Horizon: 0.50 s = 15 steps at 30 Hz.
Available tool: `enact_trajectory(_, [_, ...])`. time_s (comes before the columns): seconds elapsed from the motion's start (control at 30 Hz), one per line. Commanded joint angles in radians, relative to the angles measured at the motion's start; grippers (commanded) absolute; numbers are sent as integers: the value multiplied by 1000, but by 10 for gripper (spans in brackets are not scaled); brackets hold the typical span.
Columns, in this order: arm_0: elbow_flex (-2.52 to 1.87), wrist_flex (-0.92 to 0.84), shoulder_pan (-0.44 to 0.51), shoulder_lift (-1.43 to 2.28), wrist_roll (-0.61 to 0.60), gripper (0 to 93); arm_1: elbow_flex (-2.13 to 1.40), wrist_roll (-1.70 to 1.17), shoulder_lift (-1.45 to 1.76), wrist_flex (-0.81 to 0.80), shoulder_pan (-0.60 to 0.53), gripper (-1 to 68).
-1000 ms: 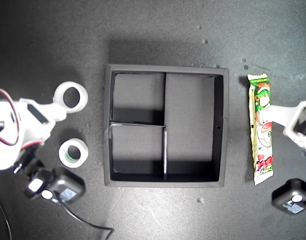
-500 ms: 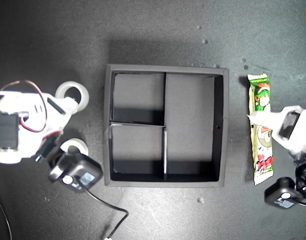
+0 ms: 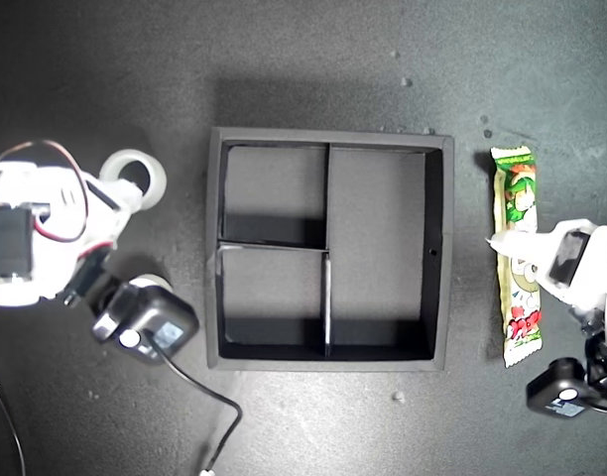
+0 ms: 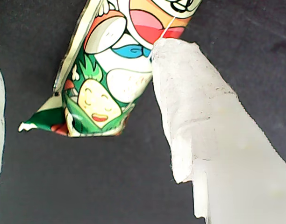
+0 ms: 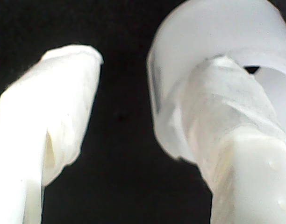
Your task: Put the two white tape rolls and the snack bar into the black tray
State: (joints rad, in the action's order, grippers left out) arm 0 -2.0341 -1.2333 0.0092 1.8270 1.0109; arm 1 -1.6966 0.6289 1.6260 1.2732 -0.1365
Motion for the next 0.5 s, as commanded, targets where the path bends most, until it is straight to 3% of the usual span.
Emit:
enact_trajectory(0.0, [41, -5, -8, 37, -2, 133, -5, 0, 3, -8, -11, 204])
enact_trajectory(0.47, [84, -58, -11, 46, -6, 126, -5, 2, 3, -3, -15, 202])
